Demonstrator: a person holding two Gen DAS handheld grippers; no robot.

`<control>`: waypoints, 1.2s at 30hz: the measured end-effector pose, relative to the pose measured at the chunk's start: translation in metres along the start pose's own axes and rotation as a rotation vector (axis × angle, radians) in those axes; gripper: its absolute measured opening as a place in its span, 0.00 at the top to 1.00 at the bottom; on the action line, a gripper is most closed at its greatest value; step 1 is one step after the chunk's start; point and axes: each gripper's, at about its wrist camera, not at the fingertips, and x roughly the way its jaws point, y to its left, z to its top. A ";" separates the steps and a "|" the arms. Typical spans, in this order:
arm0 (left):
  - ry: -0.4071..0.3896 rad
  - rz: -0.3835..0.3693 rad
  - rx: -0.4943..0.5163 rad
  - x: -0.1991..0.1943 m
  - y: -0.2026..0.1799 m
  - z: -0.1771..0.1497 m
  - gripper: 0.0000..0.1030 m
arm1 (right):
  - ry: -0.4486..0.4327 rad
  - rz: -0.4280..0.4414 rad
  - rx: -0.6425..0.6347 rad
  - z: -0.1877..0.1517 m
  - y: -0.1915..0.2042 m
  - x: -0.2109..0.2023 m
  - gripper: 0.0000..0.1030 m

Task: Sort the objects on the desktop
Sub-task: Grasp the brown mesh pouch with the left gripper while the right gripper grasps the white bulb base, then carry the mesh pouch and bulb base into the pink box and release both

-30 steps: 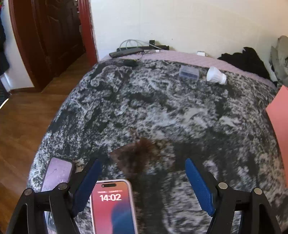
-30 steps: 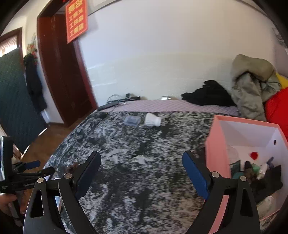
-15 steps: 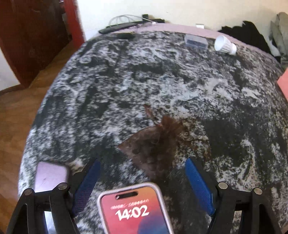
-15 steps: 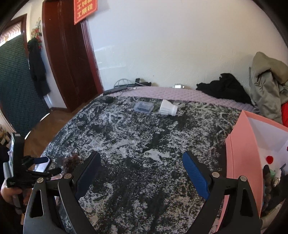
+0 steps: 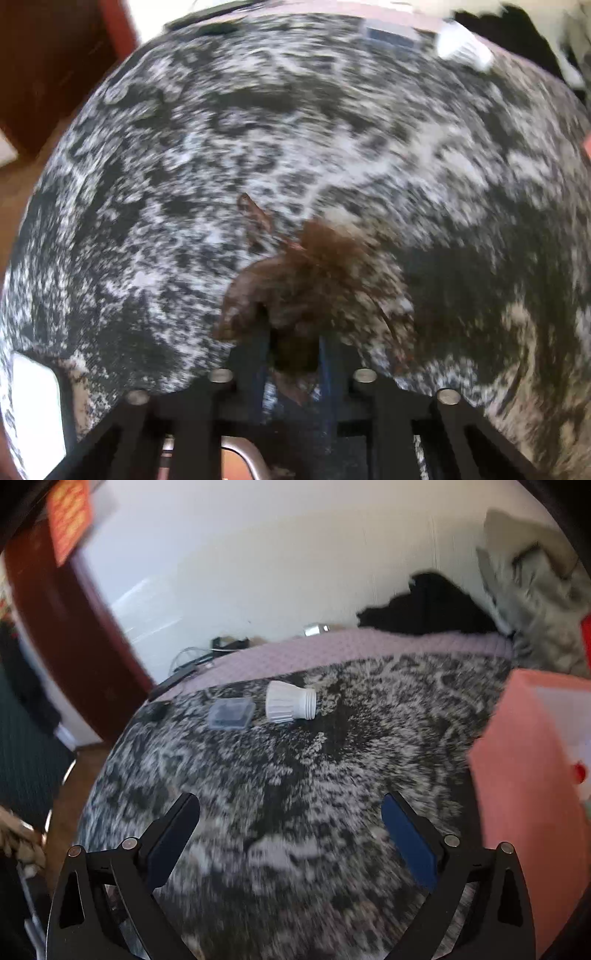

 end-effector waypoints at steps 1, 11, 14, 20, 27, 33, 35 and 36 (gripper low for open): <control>-0.008 0.010 -0.011 -0.001 0.003 0.001 0.86 | 0.009 -0.007 0.012 0.005 -0.001 0.015 0.03; -0.117 0.020 -0.032 -0.023 0.027 0.011 0.87 | 0.055 -0.030 0.172 0.055 -0.017 0.117 0.03; -0.139 0.020 -0.025 -0.029 0.027 0.017 0.87 | 0.082 -0.009 0.222 0.068 -0.021 0.143 0.03; -0.168 0.029 -0.029 -0.037 0.025 0.018 0.87 | 0.119 0.045 0.283 0.086 -0.029 0.182 0.37; -0.214 0.003 -0.049 -0.064 0.024 0.011 0.87 | 0.076 0.091 0.189 0.067 -0.015 0.118 0.39; -0.285 -0.054 -0.041 -0.104 0.011 -0.002 0.87 | 0.056 0.226 0.142 0.028 0.006 0.010 0.39; -0.308 -0.074 -0.042 -0.118 0.005 -0.008 0.87 | 0.041 0.260 0.114 0.013 0.014 -0.027 0.39; -0.320 -0.085 -0.043 -0.125 0.001 -0.011 0.87 | 0.033 0.279 0.100 0.005 0.018 -0.046 0.39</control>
